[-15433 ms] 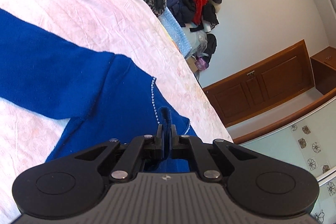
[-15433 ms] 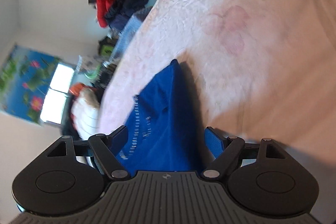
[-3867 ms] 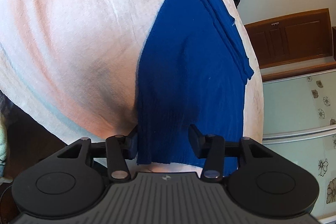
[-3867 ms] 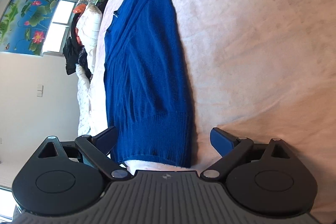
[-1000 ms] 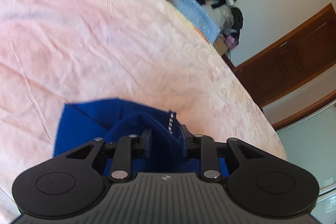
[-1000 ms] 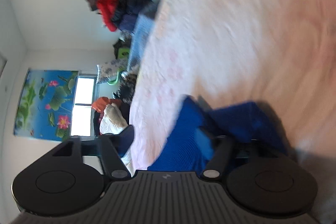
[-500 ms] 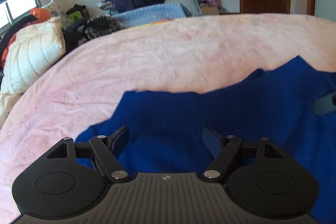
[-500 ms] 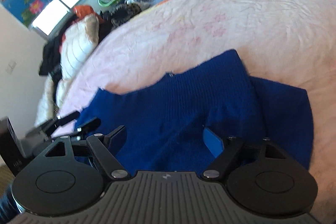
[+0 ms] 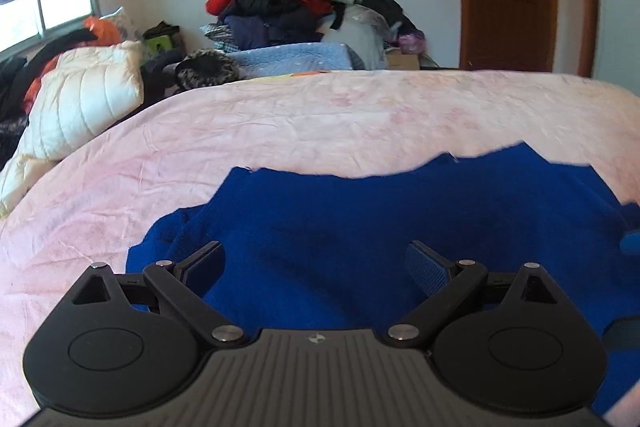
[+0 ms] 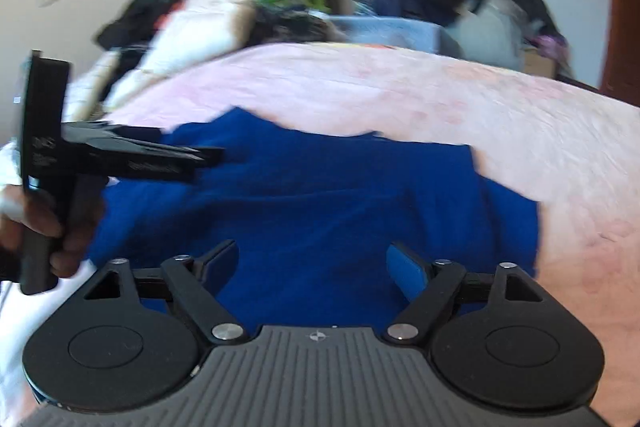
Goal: Fold small clothes
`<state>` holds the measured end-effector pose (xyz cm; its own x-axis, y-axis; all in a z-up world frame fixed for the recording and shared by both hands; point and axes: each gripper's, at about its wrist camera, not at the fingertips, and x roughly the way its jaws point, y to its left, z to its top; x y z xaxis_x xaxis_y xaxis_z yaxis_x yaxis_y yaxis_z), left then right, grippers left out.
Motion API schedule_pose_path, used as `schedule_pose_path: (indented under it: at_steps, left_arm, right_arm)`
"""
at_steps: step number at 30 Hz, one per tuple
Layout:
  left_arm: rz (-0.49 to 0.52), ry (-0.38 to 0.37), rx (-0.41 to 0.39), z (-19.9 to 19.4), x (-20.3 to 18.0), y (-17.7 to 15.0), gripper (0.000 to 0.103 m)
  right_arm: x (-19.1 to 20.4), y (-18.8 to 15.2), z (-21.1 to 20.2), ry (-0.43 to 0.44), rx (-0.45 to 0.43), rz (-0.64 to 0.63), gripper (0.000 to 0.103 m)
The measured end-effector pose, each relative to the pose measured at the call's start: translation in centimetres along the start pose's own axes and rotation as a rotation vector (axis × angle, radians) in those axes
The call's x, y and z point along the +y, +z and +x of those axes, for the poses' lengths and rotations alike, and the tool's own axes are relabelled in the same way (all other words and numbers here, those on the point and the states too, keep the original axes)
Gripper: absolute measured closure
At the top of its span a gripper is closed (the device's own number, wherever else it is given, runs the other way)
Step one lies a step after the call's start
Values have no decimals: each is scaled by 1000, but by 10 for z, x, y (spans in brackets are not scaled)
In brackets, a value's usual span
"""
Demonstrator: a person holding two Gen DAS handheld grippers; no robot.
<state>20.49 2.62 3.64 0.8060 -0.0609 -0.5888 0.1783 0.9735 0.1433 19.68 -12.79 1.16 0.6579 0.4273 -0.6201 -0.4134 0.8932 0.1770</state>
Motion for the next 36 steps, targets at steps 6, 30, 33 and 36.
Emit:
schedule_pose_path:
  at_steps: [6,30,33,36]
  left_arm:
    - [27,10,91,25,-11,-26,0]
    - [-983,-124,109,-83,126,-120,0]
    - [-1041,-117,113,-71,126,-116,1]
    - [-1011,-51,122,-64,124,-107,33]
  right_arm:
    - [41,-52,16,-83,184,-197,2]
    - [-92,-116,-73,179,-57,924,0]
    - [-95,-109,-58,190,-92,977,2]
    - [-89,-98,-42,149,-78,941,40]
